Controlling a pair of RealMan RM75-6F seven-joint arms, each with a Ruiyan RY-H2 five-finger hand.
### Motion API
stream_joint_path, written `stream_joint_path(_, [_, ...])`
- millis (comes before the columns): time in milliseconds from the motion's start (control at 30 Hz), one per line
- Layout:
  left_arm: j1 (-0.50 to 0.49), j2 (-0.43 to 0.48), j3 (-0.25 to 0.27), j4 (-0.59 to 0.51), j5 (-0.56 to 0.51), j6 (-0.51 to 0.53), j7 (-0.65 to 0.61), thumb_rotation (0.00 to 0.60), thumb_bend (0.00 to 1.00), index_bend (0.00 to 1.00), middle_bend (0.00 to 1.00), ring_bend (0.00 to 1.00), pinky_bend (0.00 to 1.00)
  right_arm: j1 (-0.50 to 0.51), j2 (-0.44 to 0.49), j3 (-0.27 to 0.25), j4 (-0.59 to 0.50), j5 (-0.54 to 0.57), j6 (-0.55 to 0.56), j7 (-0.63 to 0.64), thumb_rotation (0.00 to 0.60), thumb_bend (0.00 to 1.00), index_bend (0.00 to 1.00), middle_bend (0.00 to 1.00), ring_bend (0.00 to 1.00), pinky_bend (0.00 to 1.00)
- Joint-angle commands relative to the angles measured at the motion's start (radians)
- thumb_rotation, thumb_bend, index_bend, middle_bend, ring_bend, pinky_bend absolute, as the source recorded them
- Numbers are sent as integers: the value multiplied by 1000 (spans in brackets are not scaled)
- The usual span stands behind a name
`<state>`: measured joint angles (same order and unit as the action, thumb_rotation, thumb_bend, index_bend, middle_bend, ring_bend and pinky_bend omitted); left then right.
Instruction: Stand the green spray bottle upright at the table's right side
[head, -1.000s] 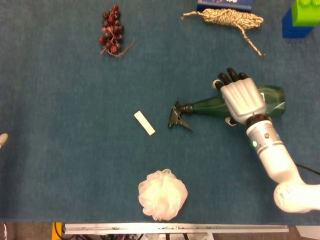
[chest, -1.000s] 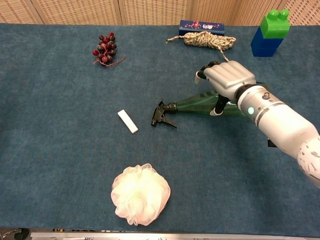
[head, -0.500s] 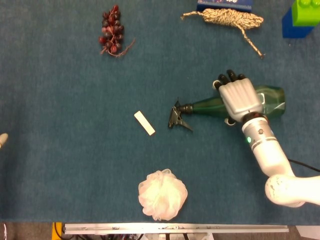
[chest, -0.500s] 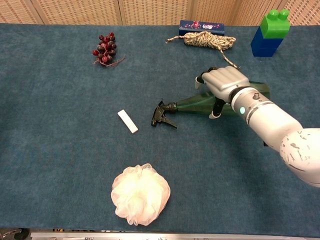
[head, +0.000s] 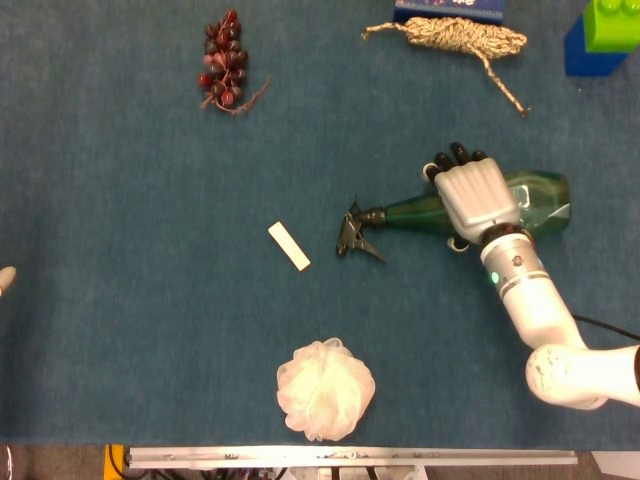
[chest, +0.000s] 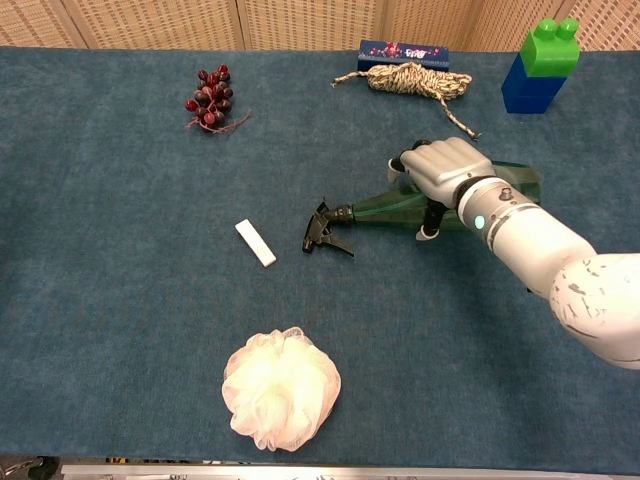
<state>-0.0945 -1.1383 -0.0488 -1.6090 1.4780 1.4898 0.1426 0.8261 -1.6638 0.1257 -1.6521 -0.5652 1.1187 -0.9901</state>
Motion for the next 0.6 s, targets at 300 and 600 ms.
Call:
stream_joint_path(300, [0,0,0,0,0,0,0,600,0,0,0,0,0,8,-9,-12,29,-30,-4,43,600,0,292,338,211,234])
stream_joint_path(600, [0,0,0,0,0,0,0,600,0,0,0,0,0,-7,0,-25,36,-107,-13,119,600,26,429,448,335,281])
